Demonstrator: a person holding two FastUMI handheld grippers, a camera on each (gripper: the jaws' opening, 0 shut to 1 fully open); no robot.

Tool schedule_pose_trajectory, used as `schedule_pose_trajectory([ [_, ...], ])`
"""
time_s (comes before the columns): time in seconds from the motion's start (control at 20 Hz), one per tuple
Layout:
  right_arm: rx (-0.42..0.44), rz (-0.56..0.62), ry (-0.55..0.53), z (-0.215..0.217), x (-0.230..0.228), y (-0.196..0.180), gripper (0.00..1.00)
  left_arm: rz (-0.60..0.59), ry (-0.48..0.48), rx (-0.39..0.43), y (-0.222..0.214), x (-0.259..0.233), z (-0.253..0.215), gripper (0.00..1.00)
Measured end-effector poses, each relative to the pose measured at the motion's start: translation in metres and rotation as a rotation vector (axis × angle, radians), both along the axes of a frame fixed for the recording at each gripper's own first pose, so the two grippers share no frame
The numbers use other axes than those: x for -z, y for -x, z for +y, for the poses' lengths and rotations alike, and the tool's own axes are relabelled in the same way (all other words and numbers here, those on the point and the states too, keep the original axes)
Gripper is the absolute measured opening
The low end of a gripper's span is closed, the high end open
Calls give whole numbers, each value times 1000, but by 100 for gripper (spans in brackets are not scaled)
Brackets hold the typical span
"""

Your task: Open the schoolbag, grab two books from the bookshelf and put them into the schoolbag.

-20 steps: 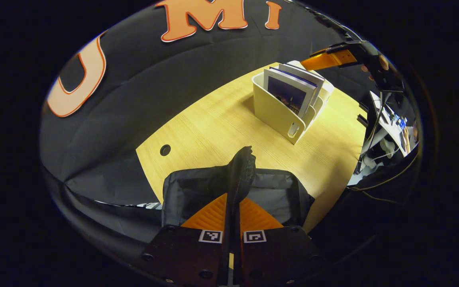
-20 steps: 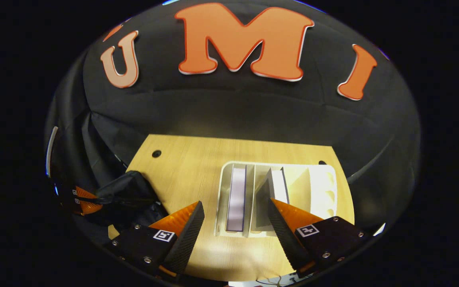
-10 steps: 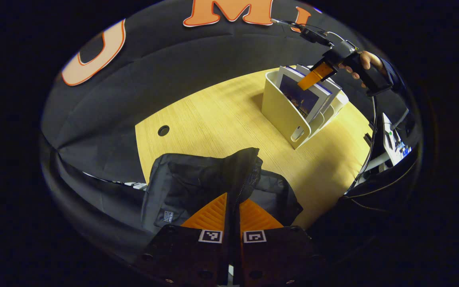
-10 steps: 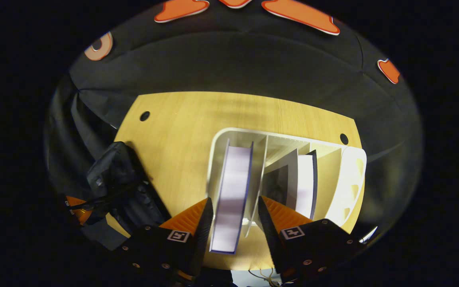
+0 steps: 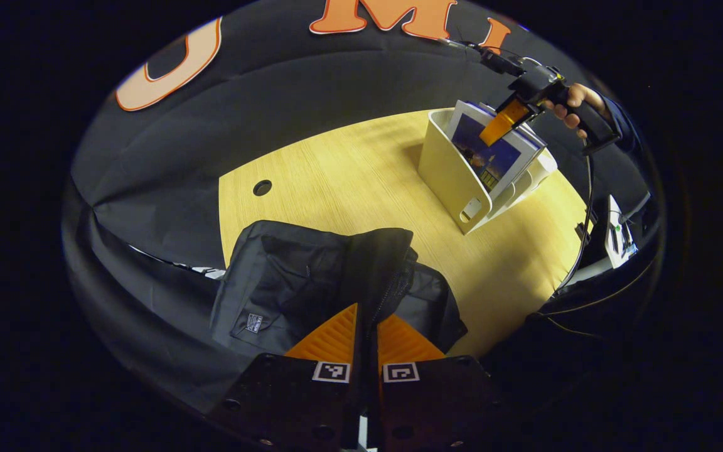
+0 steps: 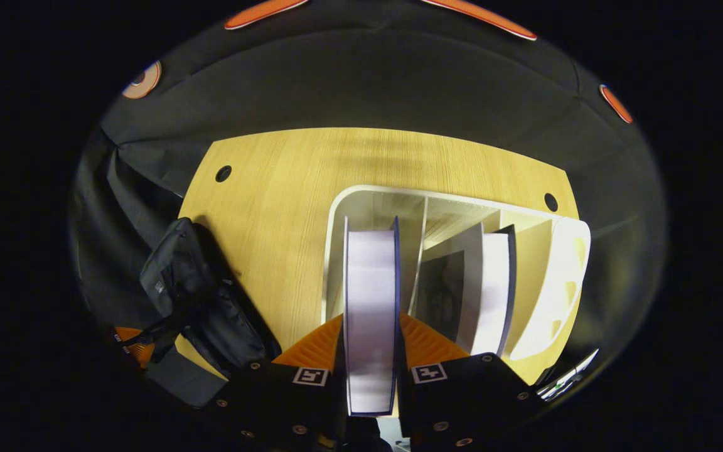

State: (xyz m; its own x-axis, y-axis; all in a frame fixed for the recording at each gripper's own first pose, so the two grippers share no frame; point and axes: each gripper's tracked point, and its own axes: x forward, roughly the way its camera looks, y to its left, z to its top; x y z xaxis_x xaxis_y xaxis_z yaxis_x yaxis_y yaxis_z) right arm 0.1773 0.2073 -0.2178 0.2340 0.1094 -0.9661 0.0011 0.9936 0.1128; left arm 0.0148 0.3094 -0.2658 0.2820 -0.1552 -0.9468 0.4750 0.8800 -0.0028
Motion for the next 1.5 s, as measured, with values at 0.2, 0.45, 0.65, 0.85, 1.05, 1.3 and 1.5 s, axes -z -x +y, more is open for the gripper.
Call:
schedule_pose_trajectory([
  [0.2,47,-69,-36,-16,-41,17,33,-6,-6,49,-5,-3,0,5],
  [0.45,141,-169,-105,-37,-95,48,32,-8,-6,127,-18,-8,-6,4],
  [0.65,199,-248,-187,-41,-127,66,31,-27,-3,164,-34,-16,-12,4],
  [0.85,202,-299,-317,-12,-138,86,32,-33,6,180,-39,-21,-17,4],
  [1.05,217,-274,-435,29,-119,103,32,-60,-11,215,-48,-32,-19,4],
  [1.3,250,-246,-597,74,-93,115,31,-80,-6,221,-50,-48,-15,4],
  [1.5,250,-225,-675,112,-71,127,31,-94,14,211,-54,-60,-22,4],
])
